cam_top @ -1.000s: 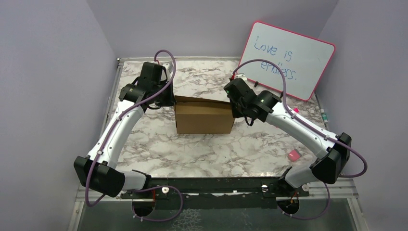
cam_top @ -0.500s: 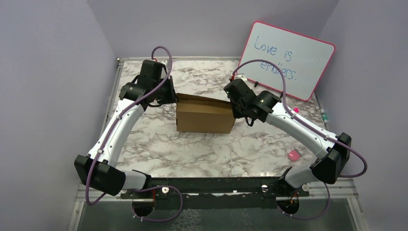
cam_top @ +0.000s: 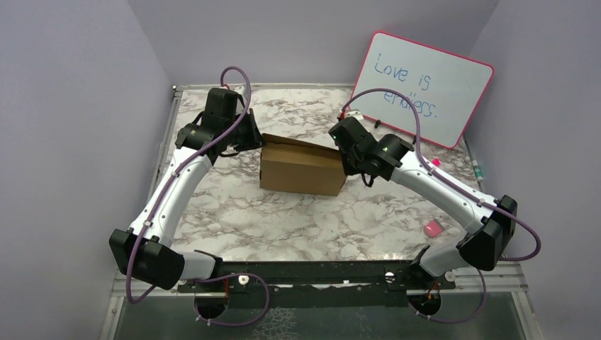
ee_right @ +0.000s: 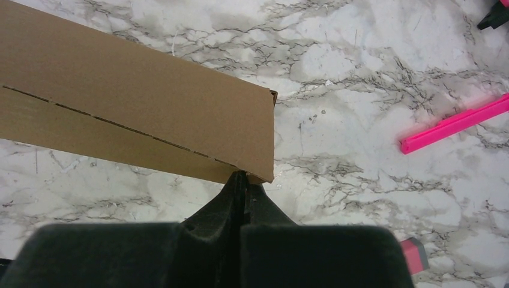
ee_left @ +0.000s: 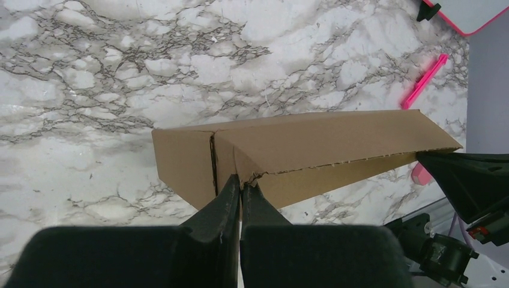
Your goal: Fold the paper box
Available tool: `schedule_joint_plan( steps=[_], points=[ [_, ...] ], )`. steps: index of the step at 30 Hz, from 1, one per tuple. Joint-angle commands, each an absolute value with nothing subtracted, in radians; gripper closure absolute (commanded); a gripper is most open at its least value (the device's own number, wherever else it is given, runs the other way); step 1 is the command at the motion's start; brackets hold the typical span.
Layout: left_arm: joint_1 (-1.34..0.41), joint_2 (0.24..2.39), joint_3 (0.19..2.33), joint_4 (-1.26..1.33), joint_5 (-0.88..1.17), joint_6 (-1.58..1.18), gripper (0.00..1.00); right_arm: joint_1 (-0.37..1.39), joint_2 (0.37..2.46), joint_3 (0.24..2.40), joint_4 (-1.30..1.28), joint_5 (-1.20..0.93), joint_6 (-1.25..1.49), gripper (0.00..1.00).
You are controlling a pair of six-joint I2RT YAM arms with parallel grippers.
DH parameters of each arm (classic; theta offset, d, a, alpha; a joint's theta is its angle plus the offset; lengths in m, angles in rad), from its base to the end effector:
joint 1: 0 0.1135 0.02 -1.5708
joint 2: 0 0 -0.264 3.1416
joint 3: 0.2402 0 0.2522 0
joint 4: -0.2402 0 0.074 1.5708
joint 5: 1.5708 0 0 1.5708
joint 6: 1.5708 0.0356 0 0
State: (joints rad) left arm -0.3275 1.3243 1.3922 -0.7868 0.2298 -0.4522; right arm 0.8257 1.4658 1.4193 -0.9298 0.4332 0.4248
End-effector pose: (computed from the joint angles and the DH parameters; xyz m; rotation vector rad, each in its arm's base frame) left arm 0.2603 -0.0970 0.3744 -0.0236 2.3577 -0.6574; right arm 0.2140 0.2099 0.3365 -0.3215 2.4003 0.0021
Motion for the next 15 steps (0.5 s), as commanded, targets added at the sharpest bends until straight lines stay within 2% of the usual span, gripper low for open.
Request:
schedule_joint_plan(
  steps=[1,9,15],
  points=[
    [-0.362,1.297,1.359,-0.74,0.369,-0.458,1.0,0.871,1.507,1.406,-0.816,0.275,0.447,0.99],
    [-0.362,1.291,1.34,-0.846,0.136,-0.34,1.0,0.871,1.494,1.398,-0.808,0.305,0.447,0.99],
    [-0.362,1.234,1.252,-0.812,0.106,-0.341,1.0,0.871,1.464,1.375,-0.769,0.323,0.456,0.99]
  ],
)
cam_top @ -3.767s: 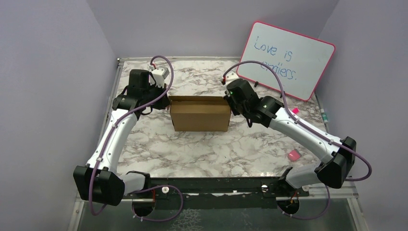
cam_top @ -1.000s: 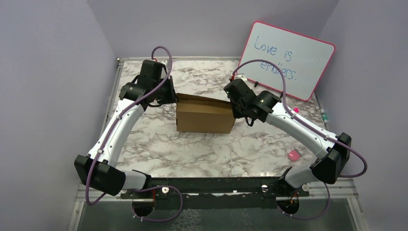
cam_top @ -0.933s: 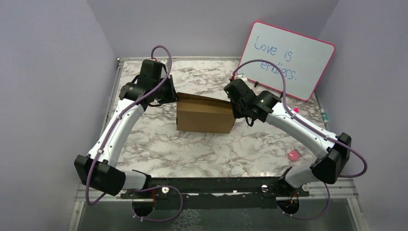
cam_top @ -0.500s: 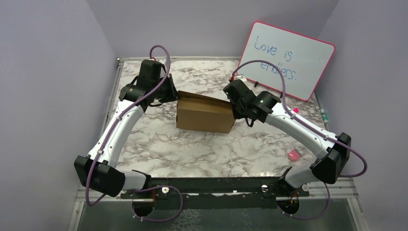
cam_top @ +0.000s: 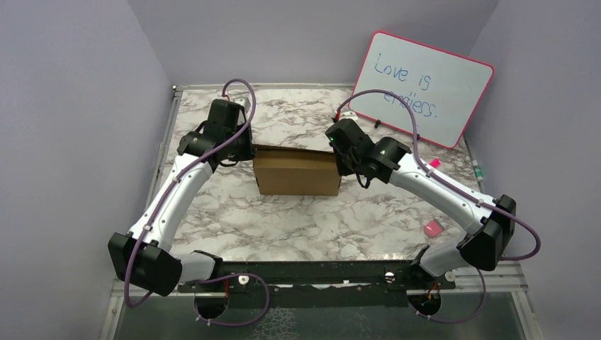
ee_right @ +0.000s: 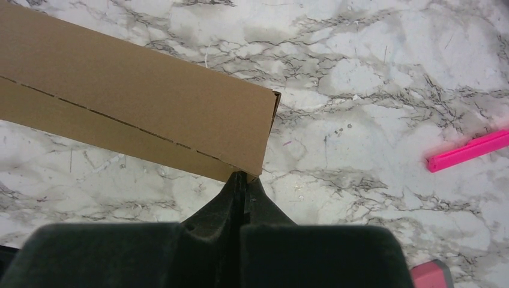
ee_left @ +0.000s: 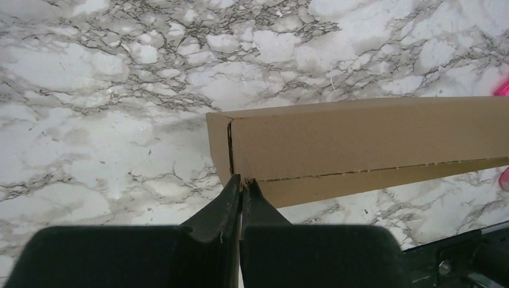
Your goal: Fold the paper box
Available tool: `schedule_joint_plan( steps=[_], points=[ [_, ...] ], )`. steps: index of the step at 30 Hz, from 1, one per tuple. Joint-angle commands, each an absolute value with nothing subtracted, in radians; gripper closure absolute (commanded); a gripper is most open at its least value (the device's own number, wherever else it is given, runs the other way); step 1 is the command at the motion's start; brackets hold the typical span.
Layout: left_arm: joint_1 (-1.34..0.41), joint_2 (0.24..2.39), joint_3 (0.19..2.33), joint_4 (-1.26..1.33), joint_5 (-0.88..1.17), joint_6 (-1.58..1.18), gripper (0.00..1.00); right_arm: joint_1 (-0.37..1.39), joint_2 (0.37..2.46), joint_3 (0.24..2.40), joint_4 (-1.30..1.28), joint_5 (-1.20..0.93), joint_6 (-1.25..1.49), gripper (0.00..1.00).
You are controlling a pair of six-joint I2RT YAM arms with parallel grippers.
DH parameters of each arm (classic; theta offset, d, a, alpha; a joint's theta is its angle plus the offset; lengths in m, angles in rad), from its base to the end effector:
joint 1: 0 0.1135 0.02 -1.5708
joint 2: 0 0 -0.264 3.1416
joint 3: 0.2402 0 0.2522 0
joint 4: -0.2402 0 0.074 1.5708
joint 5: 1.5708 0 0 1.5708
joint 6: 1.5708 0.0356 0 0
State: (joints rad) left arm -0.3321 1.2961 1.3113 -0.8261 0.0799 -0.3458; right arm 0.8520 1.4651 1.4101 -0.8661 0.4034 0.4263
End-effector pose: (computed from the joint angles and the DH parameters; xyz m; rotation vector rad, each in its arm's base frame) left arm 0.2523 -0.0900 0.3519 0.0221 2.4188 -0.4123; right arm 0.2111 0.2200 0.3375 -0.3438 2.3696 0.0878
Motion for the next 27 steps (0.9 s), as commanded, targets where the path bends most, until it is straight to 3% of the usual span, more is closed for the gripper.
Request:
schedule_joint_plan(
  steps=[1,10,16,19,21,27],
  points=[
    [-0.362,1.222,1.233,-0.799,0.11,-0.344,1.0,0.871,1.457,1.369,-0.757,0.322,0.456,0.99],
    [-0.362,1.088,1.002,-0.633,0.151,-0.393,1.0,0.871,1.401,1.261,-0.643,0.29,0.447,0.95],
    [-0.362,1.004,0.89,-0.546,0.103,-0.41,0.88,0.871,1.341,1.183,-0.58,0.303,0.482,0.89],
    [-0.362,0.963,0.876,-0.529,0.072,-0.431,0.84,0.871,1.287,1.136,-0.529,0.311,0.484,0.8],
    [-0.361,0.932,0.881,-0.523,0.063,-0.445,0.77,0.871,1.244,1.105,-0.49,0.304,0.476,0.72],
    [-0.36,0.813,0.896,-0.522,0.051,-0.496,0.41,0.871,1.147,1.095,-0.5,0.324,0.469,0.49]
  ],
)
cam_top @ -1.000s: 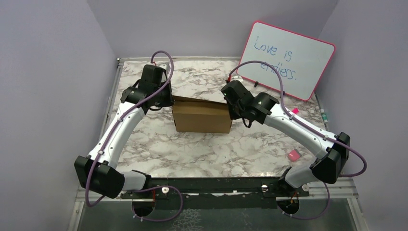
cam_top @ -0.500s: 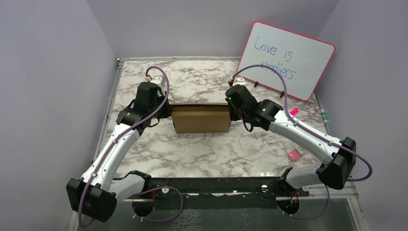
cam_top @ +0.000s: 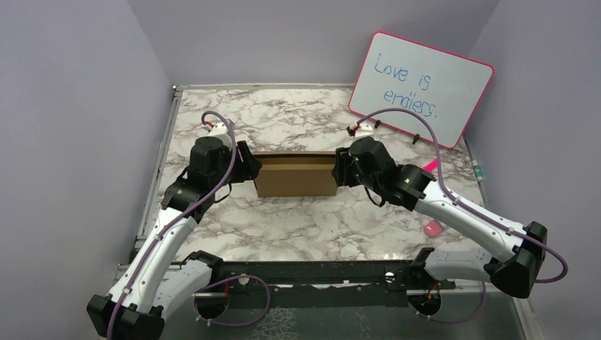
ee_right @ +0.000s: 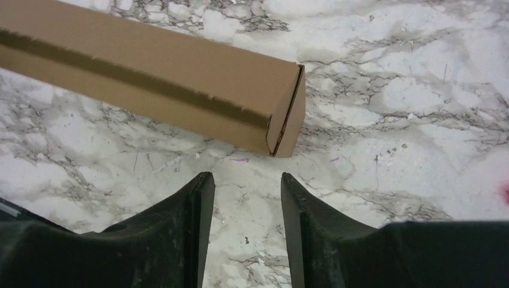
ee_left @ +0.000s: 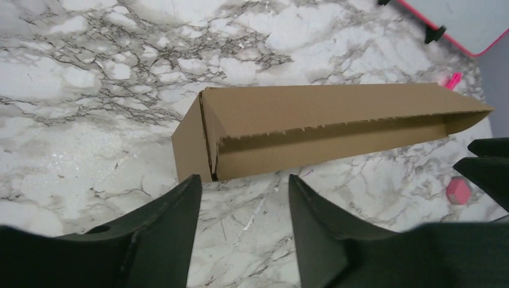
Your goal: Fold the paper box
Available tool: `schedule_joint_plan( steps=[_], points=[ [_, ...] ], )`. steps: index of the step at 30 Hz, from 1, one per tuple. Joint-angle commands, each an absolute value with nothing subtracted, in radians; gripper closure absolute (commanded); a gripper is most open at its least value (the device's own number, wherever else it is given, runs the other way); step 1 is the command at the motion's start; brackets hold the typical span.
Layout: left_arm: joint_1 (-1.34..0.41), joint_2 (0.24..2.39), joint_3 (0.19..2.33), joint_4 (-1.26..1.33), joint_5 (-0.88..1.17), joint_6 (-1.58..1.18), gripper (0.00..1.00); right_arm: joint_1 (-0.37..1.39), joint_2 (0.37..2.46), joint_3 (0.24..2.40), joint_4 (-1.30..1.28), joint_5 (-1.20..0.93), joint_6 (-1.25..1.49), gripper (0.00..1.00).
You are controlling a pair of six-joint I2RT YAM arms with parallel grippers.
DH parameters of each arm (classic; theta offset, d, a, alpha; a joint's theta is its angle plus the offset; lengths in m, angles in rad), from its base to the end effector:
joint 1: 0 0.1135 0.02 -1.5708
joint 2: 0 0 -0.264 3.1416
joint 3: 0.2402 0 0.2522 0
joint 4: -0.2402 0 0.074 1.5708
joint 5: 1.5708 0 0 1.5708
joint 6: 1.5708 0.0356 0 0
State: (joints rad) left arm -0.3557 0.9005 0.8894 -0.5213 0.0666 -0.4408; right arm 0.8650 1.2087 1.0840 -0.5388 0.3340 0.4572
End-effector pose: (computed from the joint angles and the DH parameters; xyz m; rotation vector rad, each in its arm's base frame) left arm 0.1829 -0.0705 0.3221 -0.0505 2.1493 -0.5424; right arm 0.1787 0.1917 0.3232 -0.2694 2.1996 0.3673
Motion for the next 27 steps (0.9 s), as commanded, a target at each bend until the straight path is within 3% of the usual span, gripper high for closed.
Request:
schedule_joint_plan(
  steps=[1,5,10,17,27],
  points=[
    [-0.361,0.792,0.895,-0.522,0.043,-0.52,0.36,0.869,1.139,1.102,-0.515,0.329,0.469,0.43],
    [-0.358,0.747,0.899,-0.517,0.023,-0.577,0.26,0.848,1.105,1.118,-0.533,0.306,0.48,0.3],
    [-0.335,0.771,0.905,-0.489,0.008,-0.639,0.18,0.737,1.084,1.097,-0.461,0.144,0.527,0.25],
    [-0.164,0.864,0.908,-0.403,0.188,-0.71,0.18,0.548,1.092,1.052,-0.327,-0.109,0.634,0.21],
    [-0.118,0.976,0.848,-0.279,0.326,-0.751,0.27,0.459,1.16,0.959,-0.195,-0.238,0.742,0.29]
  ],
)
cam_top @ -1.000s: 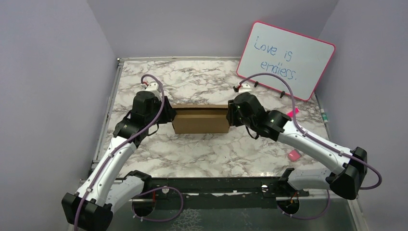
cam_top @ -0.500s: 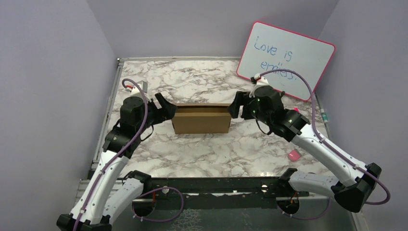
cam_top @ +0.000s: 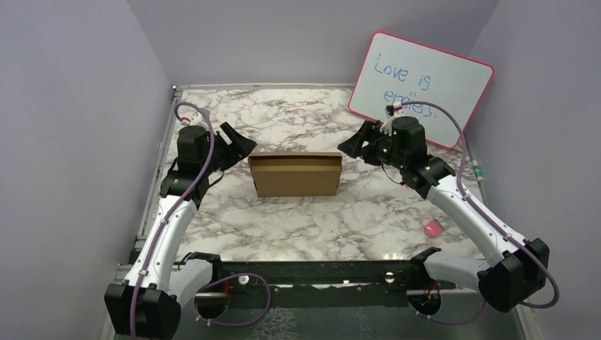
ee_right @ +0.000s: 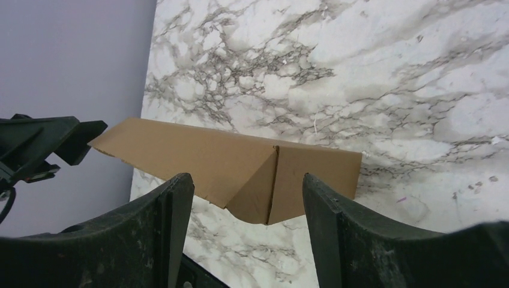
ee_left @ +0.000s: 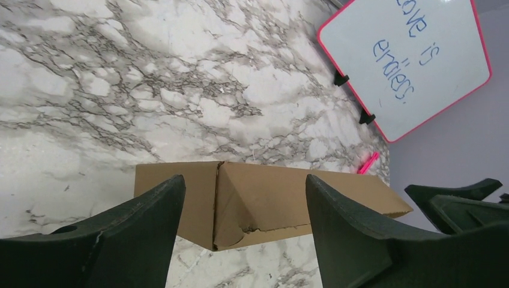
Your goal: Fold the paper box
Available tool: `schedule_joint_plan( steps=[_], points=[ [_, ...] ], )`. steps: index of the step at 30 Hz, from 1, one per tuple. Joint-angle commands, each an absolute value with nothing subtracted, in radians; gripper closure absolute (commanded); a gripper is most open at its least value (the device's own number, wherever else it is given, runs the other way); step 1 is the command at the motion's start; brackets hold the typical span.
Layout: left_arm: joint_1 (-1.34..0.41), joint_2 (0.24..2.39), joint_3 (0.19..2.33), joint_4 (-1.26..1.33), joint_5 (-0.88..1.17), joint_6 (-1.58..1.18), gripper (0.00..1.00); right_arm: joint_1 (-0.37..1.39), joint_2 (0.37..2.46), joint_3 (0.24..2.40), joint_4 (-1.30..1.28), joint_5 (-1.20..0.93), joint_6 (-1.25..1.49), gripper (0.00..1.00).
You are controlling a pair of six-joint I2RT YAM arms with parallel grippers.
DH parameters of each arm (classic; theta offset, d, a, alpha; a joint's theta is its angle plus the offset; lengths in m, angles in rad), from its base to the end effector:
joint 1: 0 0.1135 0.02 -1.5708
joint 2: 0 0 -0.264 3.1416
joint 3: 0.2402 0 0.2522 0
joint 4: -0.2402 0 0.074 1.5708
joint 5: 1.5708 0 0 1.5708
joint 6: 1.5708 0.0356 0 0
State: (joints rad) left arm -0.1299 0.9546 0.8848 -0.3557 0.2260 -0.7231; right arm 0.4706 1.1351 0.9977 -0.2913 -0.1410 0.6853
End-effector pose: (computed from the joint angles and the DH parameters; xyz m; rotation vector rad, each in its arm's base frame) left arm 0.2121 -0.0358 0.3268 -0.4588 2.0180 -0.7637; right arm 0.2284 0.1218 0.3333 0.1306 2.1024 0.8630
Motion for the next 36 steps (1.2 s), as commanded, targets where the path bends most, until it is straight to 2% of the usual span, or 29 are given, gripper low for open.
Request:
schedule_joint_plan(
  steps=[1,16,23,29,36],
  points=[
    [-0.116,0.981,0.836,-0.274,0.336,-0.752,0.28,0.457,1.166,0.948,-0.186,-0.25,0.746,0.31],
    [-0.107,0.997,0.668,-0.241,0.471,-0.73,0.4,0.454,1.161,0.74,-0.054,-0.367,0.702,0.4],
    [-0.107,0.977,0.607,-0.207,0.5,-0.725,0.4,0.455,1.165,0.682,0.028,-0.367,0.681,0.42],
    [-0.107,0.972,0.561,-0.178,0.51,-0.708,0.39,0.456,1.198,0.627,0.109,-0.37,0.664,0.48],
    [-0.105,1.037,0.49,0.022,0.627,-0.82,0.39,0.448,1.256,0.588,0.183,-0.376,0.639,0.5]
  ],
)
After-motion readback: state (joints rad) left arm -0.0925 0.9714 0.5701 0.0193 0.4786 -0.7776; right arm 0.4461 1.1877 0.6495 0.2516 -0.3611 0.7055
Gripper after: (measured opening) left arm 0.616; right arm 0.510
